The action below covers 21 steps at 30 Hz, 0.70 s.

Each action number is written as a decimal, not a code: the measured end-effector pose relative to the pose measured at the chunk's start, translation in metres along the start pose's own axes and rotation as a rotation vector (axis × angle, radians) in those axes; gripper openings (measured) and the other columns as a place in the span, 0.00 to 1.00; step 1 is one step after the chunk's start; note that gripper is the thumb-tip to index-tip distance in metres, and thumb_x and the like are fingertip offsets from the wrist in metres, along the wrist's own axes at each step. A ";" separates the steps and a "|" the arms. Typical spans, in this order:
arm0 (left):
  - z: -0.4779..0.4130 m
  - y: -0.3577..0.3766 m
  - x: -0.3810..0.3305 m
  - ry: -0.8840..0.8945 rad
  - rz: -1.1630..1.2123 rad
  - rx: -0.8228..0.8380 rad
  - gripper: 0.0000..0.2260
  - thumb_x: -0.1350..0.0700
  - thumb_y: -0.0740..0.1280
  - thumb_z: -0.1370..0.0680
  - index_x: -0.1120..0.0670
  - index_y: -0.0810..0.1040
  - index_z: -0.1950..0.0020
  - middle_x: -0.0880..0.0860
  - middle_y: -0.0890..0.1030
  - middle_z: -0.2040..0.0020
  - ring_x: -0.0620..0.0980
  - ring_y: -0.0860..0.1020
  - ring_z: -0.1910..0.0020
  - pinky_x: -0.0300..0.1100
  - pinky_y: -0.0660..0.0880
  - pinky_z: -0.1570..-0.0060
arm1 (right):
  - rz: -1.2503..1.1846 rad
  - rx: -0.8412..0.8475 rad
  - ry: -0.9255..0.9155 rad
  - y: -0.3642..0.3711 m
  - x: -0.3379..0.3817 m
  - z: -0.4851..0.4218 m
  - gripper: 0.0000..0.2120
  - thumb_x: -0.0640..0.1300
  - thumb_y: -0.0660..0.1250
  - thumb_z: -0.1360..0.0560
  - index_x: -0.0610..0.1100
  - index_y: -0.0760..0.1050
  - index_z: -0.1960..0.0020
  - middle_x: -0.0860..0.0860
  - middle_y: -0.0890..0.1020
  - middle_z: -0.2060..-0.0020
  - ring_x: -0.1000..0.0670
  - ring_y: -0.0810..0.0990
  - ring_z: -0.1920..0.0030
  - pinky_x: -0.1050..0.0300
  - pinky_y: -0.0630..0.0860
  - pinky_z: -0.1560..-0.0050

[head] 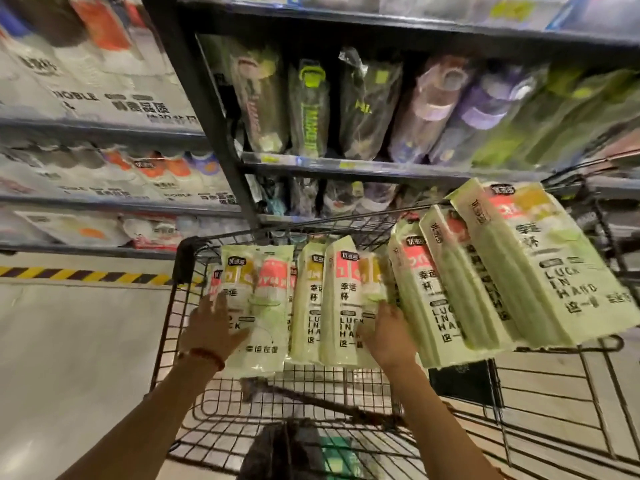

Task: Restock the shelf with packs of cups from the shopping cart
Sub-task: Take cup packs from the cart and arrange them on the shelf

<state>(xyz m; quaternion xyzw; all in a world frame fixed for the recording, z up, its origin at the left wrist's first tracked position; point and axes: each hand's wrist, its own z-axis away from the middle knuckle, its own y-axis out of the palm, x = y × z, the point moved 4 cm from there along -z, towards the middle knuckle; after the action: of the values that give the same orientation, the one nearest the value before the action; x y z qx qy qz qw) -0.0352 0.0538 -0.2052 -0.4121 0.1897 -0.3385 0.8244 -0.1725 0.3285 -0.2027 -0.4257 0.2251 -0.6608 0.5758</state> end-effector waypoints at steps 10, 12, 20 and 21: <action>-0.035 0.038 0.019 -0.217 0.694 -0.005 0.52 0.52 0.83 0.42 0.56 0.54 0.27 0.58 0.77 0.40 0.60 0.77 0.43 0.53 0.76 0.45 | -0.452 0.077 0.252 0.022 -0.010 -0.025 0.37 0.56 0.70 0.28 0.33 0.60 0.32 0.39 0.75 0.38 0.39 0.74 0.37 0.48 0.73 0.40; -0.035 0.042 0.021 -0.254 0.676 0.028 0.39 0.50 0.82 0.42 0.58 0.67 0.38 0.56 0.80 0.47 0.56 0.79 0.50 0.48 0.78 0.52 | -0.469 0.072 0.281 0.021 -0.009 -0.022 0.40 0.58 0.73 0.31 0.32 0.62 0.33 0.40 0.75 0.38 0.40 0.74 0.38 0.51 0.73 0.43; -0.034 0.058 0.031 -0.268 0.941 0.091 0.17 0.53 0.81 0.39 0.54 0.81 0.55 0.55 0.84 0.56 0.55 0.82 0.56 0.48 0.80 0.55 | -0.693 0.105 0.397 0.027 -0.007 -0.022 0.49 0.53 0.79 0.37 0.36 0.54 0.30 0.43 0.72 0.35 0.42 0.72 0.36 0.50 0.72 0.40; -0.034 0.056 0.028 -0.251 0.997 0.089 0.18 0.57 0.81 0.39 0.56 0.81 0.53 0.56 0.84 0.56 0.54 0.82 0.57 0.46 0.80 0.59 | -0.723 0.112 0.401 0.029 -0.009 -0.022 0.48 0.51 0.79 0.37 0.37 0.54 0.30 0.44 0.73 0.36 0.42 0.73 0.36 0.51 0.72 0.41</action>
<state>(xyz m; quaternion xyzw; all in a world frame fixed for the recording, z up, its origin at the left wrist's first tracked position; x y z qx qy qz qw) -0.0128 0.0395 -0.2715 -0.2736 0.2480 0.1402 0.9187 -0.1749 0.3260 -0.2399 -0.3083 0.1326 -0.9014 0.2736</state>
